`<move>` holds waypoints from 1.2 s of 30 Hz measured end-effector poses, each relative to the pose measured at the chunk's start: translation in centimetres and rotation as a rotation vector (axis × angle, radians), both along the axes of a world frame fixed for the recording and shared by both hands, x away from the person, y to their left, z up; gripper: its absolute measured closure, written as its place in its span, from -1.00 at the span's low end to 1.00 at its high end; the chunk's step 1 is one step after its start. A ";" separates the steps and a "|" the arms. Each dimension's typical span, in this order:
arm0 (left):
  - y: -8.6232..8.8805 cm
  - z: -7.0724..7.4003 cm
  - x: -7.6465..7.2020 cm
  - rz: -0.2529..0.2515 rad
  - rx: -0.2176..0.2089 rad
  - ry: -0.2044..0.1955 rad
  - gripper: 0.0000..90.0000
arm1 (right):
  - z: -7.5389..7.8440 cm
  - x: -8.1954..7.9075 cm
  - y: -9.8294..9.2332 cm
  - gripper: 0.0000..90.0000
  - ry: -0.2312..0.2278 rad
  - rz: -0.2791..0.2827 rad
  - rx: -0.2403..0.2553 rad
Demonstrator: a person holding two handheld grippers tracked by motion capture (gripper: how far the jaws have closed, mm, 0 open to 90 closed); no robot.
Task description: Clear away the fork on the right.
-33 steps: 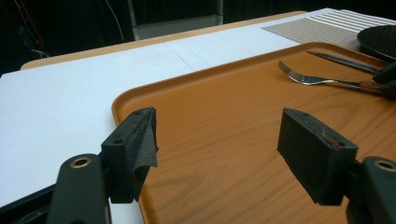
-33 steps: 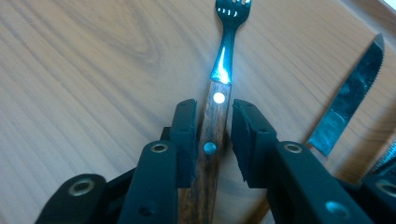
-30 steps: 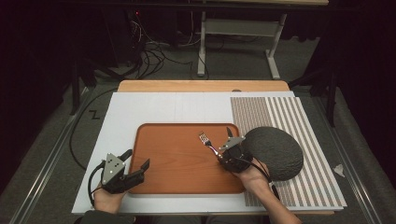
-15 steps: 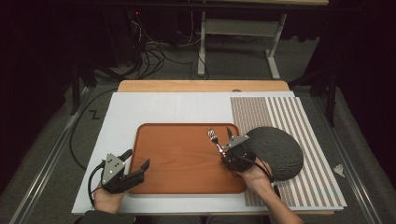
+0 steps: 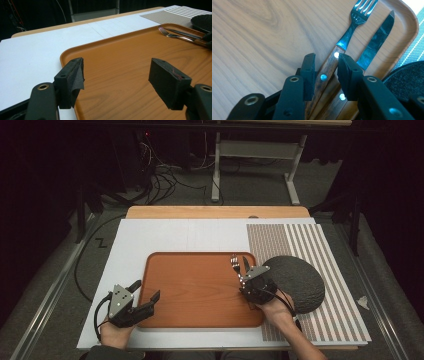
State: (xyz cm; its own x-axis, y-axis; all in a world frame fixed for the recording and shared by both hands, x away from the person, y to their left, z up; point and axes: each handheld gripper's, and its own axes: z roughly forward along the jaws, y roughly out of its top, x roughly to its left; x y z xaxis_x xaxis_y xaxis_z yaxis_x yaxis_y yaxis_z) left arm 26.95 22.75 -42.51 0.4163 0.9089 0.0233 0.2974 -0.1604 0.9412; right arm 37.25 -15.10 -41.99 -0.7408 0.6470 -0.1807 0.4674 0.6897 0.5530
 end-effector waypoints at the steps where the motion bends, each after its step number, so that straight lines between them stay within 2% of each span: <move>1: 0.0 0.0 0.0 0.000 0.000 0.000 -0.37 | 0.0 0.0 0.0 0.54 0.000 0.000 0.000; 10: 0.0 0.0 0.0 0.004 0.000 0.002 -0.37 | 0.0 -0.2 -0.3 0.53 -0.008 0.003 -0.001; 24: 0.0 0.0 0.0 0.004 0.007 0.002 -0.37 | 0.3 -0.6 -0.4 0.37 -0.006 0.019 0.038; 30: 0.0 0.0 0.0 0.004 0.007 0.001 -0.38 | 0.5 -0.7 -0.9 0.31 0.014 0.024 0.097; 34: 0.0 0.0 0.0 0.003 0.007 0.001 -0.38 | 0.8 -1.1 -1.4 0.24 0.010 0.018 0.145; 35: 0.0 0.0 0.0 0.003 0.006 0.001 -0.38 | 0.9 -1.2 -1.7 0.22 -0.002 0.016 0.171; 36: 0.0 0.0 0.0 0.003 0.006 0.000 -0.38 | 0.9 -1.2 -1.7 0.22 -0.002 0.016 0.171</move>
State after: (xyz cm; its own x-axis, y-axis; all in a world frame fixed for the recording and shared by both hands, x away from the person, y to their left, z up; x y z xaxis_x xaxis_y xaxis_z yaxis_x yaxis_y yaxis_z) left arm 26.98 22.78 -42.52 0.4140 0.9098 0.0283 0.2982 -0.1649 0.9402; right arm 36.08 -16.85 -41.04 -0.7509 0.6566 -0.0703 0.4559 0.5925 0.6642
